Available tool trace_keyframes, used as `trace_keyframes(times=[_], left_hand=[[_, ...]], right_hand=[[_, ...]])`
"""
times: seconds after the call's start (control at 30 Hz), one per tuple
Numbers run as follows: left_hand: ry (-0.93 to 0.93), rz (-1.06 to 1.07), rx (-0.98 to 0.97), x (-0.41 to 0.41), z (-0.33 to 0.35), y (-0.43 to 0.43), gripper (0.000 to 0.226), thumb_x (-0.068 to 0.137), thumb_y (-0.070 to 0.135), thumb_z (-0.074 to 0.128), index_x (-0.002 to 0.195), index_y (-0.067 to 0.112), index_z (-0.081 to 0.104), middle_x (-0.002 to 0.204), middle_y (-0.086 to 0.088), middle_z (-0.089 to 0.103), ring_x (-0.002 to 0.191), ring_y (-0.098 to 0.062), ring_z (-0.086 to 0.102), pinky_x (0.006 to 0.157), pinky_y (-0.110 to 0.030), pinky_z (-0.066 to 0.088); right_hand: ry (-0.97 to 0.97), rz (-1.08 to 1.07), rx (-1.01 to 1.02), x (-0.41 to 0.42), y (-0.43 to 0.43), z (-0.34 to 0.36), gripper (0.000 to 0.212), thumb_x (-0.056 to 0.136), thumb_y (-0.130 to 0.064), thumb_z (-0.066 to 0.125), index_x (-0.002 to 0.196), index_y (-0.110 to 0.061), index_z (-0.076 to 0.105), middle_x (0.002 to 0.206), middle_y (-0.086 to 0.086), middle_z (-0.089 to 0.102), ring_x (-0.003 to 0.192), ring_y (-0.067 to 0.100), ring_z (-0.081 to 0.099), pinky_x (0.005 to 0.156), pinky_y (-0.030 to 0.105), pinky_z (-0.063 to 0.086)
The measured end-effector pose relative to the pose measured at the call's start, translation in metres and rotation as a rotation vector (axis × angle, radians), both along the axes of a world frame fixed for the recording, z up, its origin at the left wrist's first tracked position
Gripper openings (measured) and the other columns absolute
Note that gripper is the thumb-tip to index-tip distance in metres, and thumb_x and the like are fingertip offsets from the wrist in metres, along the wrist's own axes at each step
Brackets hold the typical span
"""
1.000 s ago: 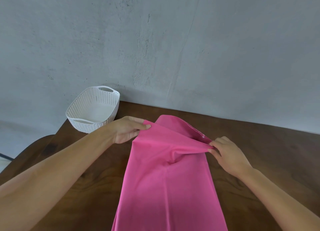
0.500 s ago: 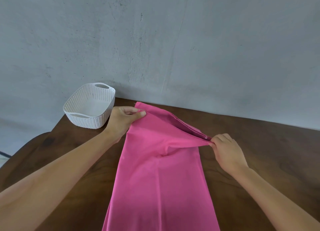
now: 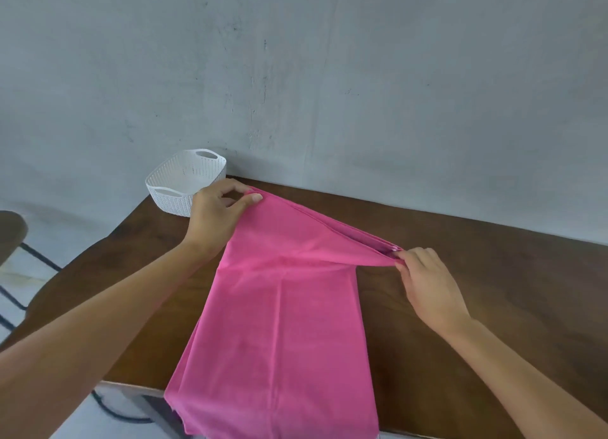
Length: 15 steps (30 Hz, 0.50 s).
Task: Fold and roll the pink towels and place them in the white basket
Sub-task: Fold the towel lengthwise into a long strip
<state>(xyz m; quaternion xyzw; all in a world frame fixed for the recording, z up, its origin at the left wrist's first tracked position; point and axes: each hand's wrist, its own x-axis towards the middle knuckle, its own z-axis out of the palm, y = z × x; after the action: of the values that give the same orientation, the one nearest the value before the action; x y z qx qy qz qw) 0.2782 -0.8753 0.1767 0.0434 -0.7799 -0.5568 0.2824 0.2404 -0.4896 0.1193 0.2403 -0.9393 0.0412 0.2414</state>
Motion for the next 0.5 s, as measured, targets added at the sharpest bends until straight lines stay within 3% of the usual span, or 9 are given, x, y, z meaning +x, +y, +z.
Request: trace_keyframes(times=[0.17,0.27,0.4,0.5], left_hand=[[-0.025,0.011,0.051,0.048,0.004,0.017,0.011,0.083,0.017,0.083,0.089,0.009,0.077,0.088,-0.002,0.076,0.08,-0.008,0.071,0.076,-0.014,0.052],[-0.048,0.035,0.095,0.076,0.0,0.022,0.014,0.079,0.017,0.086,0.088,0.009,0.078,0.085,-0.001,0.078,0.086,-0.013,0.074,0.083,-0.023,0.056],[-0.093,0.089,0.116,0.118,-0.022,0.024,0.013,0.077,0.015,0.087,0.085,0.009,0.078,0.083,-0.002,0.077,0.081,-0.017,0.074,0.077,-0.026,0.059],[-0.156,0.117,0.104,0.151,-0.043,0.024,0.012,0.077,0.016,0.087,0.084,0.009,0.079,0.083,-0.001,0.077,0.081,-0.017,0.074,0.073,-0.019,0.057]], right_hand=[[0.064,-0.007,0.029,0.032,0.021,0.001,0.015,0.091,-0.021,0.07,0.104,-0.012,0.074,0.095,0.003,0.073,0.084,0.022,0.066,0.071,0.038,0.057],[0.072,0.035,0.013,0.053,0.031,-0.008,0.013,0.091,-0.02,0.07,0.102,-0.013,0.073,0.096,0.003,0.07,0.084,0.022,0.065,0.068,0.038,0.056],[0.046,0.101,0.014,0.085,0.031,-0.031,0.02,0.084,-0.027,0.079,0.096,-0.012,0.075,0.093,0.001,0.068,0.081,0.02,0.065,0.066,0.035,0.055],[0.023,0.16,0.016,0.107,0.026,-0.052,0.02,0.086,-0.032,0.076,0.092,-0.013,0.076,0.091,-0.002,0.068,0.08,0.019,0.064,0.063,0.037,0.055]])
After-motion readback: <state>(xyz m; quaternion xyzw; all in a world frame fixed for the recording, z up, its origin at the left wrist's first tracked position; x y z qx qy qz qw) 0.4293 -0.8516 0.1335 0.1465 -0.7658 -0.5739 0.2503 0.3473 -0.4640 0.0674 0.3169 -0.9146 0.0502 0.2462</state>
